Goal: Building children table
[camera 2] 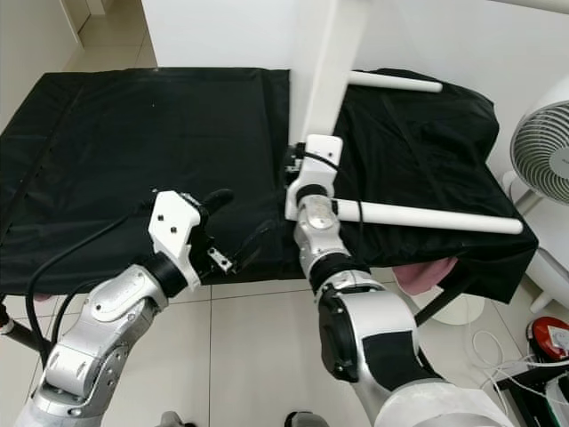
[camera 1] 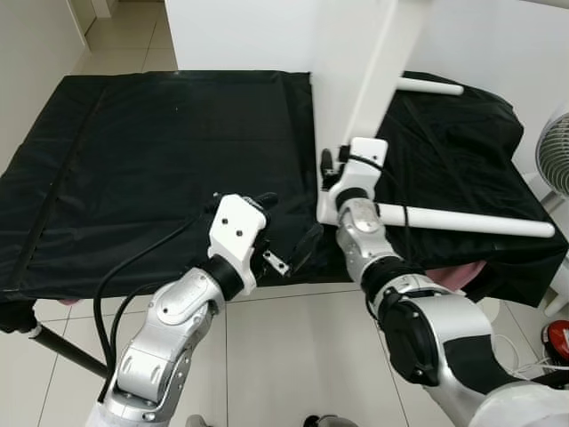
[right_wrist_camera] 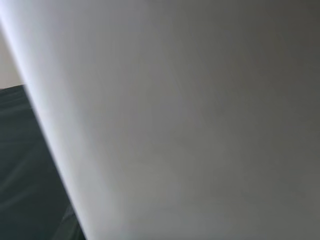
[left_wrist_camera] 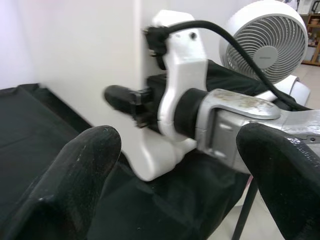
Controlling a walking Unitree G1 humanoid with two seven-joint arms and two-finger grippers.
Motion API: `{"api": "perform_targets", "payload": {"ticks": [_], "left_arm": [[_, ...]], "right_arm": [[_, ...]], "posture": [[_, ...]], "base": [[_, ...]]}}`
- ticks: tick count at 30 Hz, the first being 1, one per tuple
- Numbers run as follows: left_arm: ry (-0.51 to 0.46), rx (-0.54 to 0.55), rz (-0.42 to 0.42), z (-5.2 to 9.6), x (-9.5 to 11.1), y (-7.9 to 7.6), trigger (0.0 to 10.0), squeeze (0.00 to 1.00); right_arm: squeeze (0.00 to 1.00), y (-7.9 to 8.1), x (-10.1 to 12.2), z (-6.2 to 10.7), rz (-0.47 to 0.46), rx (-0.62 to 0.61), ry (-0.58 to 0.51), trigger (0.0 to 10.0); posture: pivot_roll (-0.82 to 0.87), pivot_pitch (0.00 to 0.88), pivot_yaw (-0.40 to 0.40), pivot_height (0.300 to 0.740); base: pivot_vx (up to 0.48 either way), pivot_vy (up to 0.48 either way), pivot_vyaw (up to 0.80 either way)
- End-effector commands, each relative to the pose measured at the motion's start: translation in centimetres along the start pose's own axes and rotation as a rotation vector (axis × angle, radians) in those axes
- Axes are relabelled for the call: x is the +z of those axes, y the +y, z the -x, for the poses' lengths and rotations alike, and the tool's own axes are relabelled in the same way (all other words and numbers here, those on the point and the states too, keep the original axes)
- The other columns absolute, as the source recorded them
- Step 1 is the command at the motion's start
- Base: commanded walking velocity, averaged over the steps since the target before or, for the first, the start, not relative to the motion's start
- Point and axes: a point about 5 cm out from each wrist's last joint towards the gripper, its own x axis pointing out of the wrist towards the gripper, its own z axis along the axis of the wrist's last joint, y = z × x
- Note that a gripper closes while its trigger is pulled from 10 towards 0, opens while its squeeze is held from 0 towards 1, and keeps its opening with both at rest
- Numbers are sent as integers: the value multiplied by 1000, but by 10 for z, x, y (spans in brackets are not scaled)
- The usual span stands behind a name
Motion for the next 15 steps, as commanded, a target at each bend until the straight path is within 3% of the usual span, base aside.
{"api": "perform_targets", "payload": {"ticks": [1,6,14,15], "left_arm": [[-5,27,-4,0,3,0,10000,0],[-6,35,-4,1,4,0,10000,0],[-8,39,-3,1,4,0,10000,0],[-11,43,-3,1,4,-1,10000,0]], "right_arm": [[0,33,24,-9,5,152,-82,10000],[0,54,24,-6,-2,211,-77,10000],[0,68,23,-3,4,241,-73,10000],[0,80,23,0,-3,260,-66,10000]], "posture": [[84,56,-13,740],[93,57,-18,740],[100,59,-23,740],[105,65,-30,740]], "base": [[0,0,0],[0,0,0],[0,0,0],[0,0,0]]}}
